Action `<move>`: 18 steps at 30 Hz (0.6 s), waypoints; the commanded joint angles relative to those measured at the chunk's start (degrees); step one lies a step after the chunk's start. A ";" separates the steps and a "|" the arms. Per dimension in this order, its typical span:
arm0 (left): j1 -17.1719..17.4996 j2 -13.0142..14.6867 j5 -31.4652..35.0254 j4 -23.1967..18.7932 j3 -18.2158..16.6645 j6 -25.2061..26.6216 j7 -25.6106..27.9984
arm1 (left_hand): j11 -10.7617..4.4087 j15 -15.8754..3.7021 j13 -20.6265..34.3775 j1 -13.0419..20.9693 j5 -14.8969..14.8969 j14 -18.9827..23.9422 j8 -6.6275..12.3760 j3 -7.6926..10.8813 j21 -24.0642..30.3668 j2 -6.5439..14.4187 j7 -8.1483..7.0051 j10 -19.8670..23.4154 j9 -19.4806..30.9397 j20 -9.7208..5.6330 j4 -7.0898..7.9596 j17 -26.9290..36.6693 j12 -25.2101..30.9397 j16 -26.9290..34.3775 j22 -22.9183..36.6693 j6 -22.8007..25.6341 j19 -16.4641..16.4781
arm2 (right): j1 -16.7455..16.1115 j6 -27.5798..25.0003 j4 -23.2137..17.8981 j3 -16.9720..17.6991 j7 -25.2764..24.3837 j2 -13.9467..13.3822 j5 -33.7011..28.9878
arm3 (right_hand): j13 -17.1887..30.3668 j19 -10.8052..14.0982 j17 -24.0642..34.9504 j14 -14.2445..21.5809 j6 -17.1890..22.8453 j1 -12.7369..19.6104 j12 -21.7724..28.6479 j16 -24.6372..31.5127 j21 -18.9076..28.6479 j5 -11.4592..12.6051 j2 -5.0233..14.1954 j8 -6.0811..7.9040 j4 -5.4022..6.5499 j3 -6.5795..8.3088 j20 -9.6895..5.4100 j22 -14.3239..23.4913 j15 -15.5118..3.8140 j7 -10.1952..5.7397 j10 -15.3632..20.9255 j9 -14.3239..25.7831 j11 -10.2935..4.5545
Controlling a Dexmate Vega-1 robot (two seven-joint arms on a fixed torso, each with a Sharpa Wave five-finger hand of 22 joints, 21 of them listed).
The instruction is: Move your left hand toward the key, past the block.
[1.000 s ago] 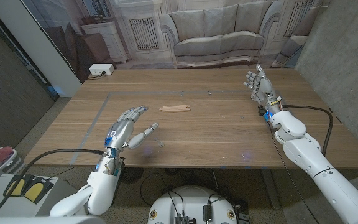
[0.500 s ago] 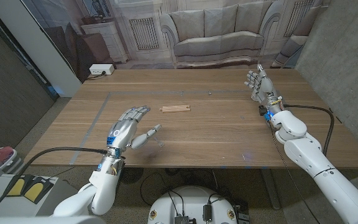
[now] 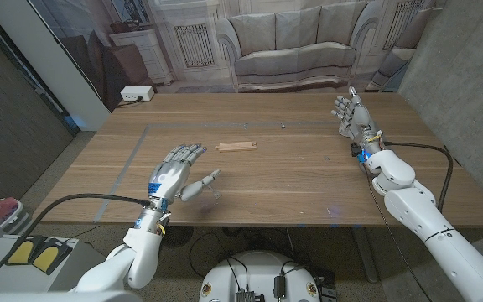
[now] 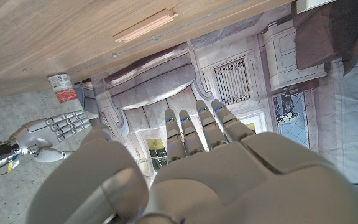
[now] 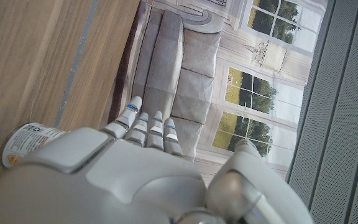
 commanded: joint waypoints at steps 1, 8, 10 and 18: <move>-2.55 1.41 1.44 -1.16 3.23 3.17 -3.83 | 0.22 -4.15 0.22 0.57 0.48 0.32 0.25 -0.09 -0.21 0.08 -0.15 0.59 0.20 -2.07 -0.13 0.18 -0.02 0.04 0.24 0.70 0.33 | -0.60 0.52 -0.01 0.64 -0.51 0.25 0.48 | 0.32 0.62 0.26 0.48 0.05 -0.28 -0.07 -0.21 -0.17 -0.07 0.15 0.08 -0.20 -0.23 -0.04 0.21 -0.11 -0.46 0.15 0.19 -0.12; -4.38 1.72 2.50 -1.39 5.38 3.94 -6.77 | 0.15 -4.18 0.22 0.75 0.60 0.48 0.24 -0.19 -0.25 0.12 0.95 1.38 0.21 -2.15 -0.18 0.17 0.15 0.03 0.26 1.28 0.38 | -0.55 0.93 0.24 0.70 -0.10 0.17 0.46 | 0.32 0.66 0.26 0.49 0.00 -0.28 -0.08 -0.23 -0.35 -0.07 0.17 0.07 -0.24 -0.27 0.02 0.22 -0.08 -0.54 0.16 0.20 -0.13; -4.87 1.58 2.59 -1.19 5.98 4.00 -7.41 | 0.00 -4.19 0.22 0.80 0.62 0.62 0.24 -0.21 -0.26 0.13 1.18 1.42 0.21 -2.27 -0.19 0.17 0.12 0.06 0.27 1.43 0.40 | -0.53 1.00 0.27 0.73 -0.09 0.18 0.45 | 0.32 0.67 0.26 0.49 0.01 -0.28 -0.08 -0.23 -0.38 -0.07 0.17 0.07 -0.24 -0.28 0.01 0.22 -0.08 -0.54 0.16 0.20 -0.15; -6.01 0.76 3.17 -0.90 7.94 6.15 -10.16 | -0.25 -4.26 0.22 1.00 0.73 0.98 0.11 -0.31 -0.28 0.20 1.44 1.95 0.21 -2.44 -0.25 0.16 0.12 0.11 0.28 1.76 0.52 | -0.64 0.64 0.01 0.97 -0.42 0.18 0.59 | 0.32 0.71 0.25 0.54 0.02 -0.27 -0.07 -0.22 -0.52 -0.06 0.22 0.08 -0.26 -0.29 0.07 0.22 -0.05 -0.58 0.21 0.20 -0.12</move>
